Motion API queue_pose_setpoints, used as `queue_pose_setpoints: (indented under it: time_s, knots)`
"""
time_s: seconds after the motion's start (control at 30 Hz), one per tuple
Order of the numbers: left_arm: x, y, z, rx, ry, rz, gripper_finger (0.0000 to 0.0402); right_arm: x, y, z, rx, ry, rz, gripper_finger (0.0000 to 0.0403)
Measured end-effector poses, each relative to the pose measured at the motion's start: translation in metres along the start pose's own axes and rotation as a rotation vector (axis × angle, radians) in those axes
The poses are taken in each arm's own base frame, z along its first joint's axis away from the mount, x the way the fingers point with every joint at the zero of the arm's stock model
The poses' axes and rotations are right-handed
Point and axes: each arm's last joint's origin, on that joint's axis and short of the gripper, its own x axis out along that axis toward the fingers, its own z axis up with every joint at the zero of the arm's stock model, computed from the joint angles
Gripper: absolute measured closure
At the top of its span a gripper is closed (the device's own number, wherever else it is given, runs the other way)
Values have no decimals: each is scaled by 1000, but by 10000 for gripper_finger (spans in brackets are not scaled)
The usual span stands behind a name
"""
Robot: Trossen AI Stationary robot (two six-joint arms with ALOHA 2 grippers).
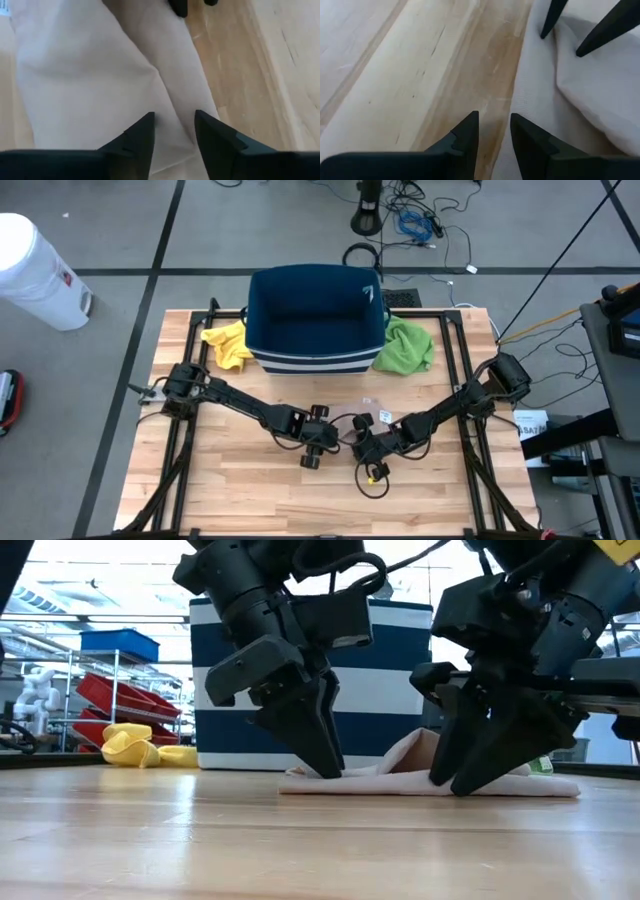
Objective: Fold towel
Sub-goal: Fold the brown towel
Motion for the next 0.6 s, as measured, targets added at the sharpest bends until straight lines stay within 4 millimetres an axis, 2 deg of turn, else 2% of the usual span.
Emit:
queue_pose_setpoints:
  time_s: [0.17,0.5,0.6]
  knots:
    - [0,1,-2,0,23,42,286,0,0,0,12,0,0,303]
    - [1,7,-4,-32,41,54,293,0,0,0,17,0,1,303]
    - [1,9,-6,-32,59,56,316,0,0,0,17,1,1,303]
